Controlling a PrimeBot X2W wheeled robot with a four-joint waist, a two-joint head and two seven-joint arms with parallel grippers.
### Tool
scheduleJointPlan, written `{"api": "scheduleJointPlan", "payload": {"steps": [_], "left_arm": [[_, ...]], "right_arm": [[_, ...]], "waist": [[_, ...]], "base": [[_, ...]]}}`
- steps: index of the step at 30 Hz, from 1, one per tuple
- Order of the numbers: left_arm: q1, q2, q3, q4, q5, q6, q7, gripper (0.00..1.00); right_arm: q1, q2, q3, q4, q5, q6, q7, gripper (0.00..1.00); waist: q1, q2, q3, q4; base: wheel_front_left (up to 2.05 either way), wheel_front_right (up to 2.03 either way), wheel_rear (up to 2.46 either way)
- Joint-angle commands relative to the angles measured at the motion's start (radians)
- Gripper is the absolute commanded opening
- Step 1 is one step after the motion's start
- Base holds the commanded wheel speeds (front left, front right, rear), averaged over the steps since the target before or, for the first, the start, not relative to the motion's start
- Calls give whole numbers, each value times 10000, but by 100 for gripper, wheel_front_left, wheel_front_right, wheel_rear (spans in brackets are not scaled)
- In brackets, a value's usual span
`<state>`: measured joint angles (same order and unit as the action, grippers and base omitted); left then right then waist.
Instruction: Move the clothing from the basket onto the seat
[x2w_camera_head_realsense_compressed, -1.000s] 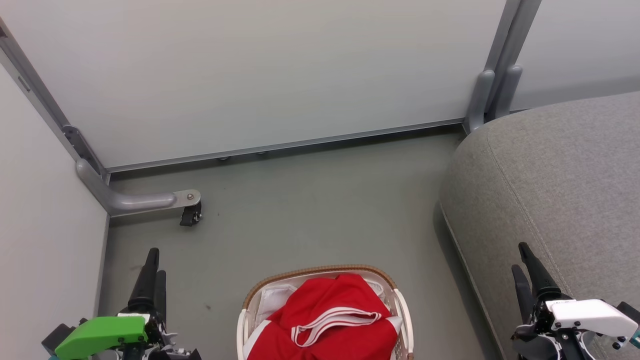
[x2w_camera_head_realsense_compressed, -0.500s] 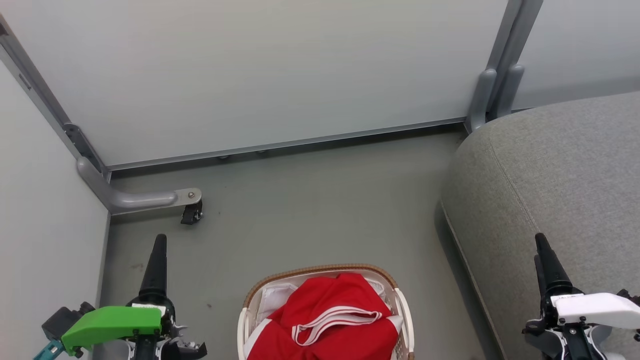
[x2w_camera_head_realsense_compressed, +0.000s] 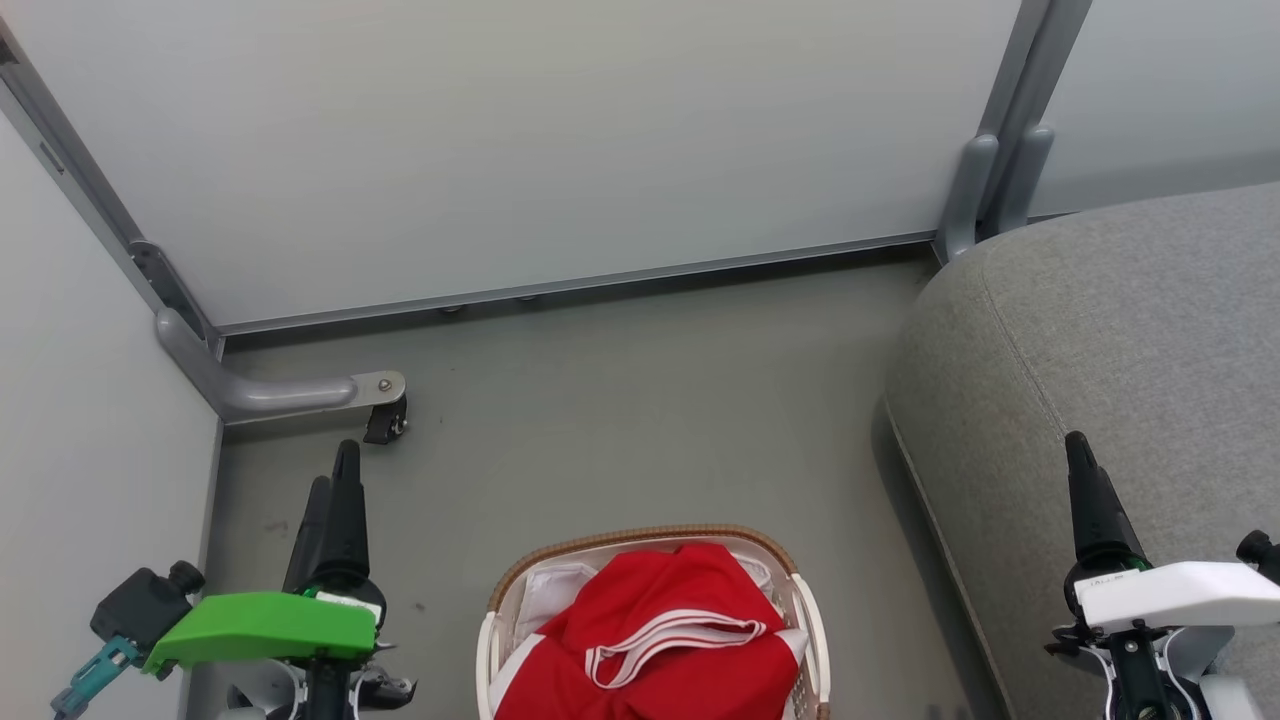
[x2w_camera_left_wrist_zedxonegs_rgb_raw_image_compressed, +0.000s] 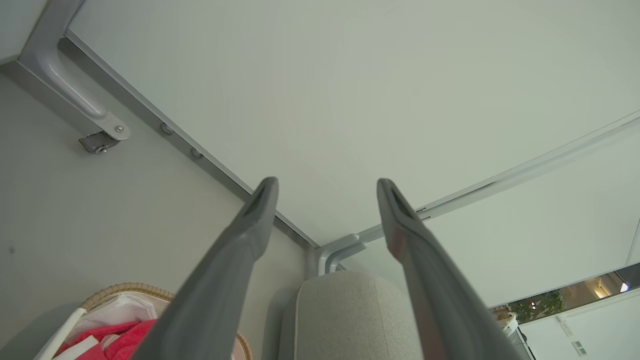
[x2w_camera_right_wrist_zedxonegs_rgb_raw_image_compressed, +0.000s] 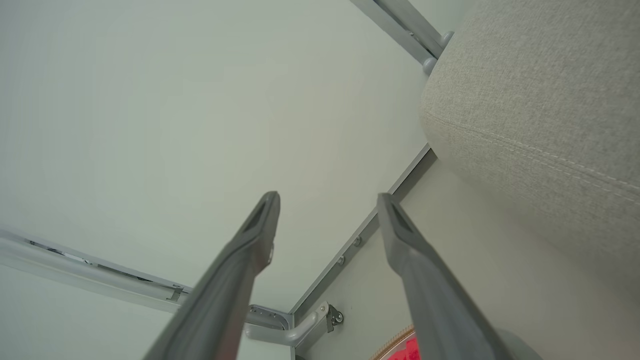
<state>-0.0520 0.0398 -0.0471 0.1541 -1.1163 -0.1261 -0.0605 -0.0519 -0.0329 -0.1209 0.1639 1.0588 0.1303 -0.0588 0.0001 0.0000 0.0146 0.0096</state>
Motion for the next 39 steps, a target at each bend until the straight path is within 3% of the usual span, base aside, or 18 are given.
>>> {"api": "scheduleJointPlan", "payload": {"steps": [1, 21, 39], "left_arm": [[-195, 61, -104, -219, 487, 48, -94, 100], [-51, 84, -925, -108, 4291, 519, -706, 100], [190, 102, -910, 299, 6027, 598, -1171, 100]], "right_arm": [[-3, -100, 9, -208, -469, 3, -111, 100], [242, -130, 250, -367, -4036, 4, -726, 100], [360, -156, 434, -262, -6069, 5, -1188, 100]], "waist": [[-1, 0, 5, 4], [-1, 0, -17, 157], [-1, 0, 4, 186]], "base": [[0, 0, 0], [0, 0, 0], [0, 0, 0]]}}
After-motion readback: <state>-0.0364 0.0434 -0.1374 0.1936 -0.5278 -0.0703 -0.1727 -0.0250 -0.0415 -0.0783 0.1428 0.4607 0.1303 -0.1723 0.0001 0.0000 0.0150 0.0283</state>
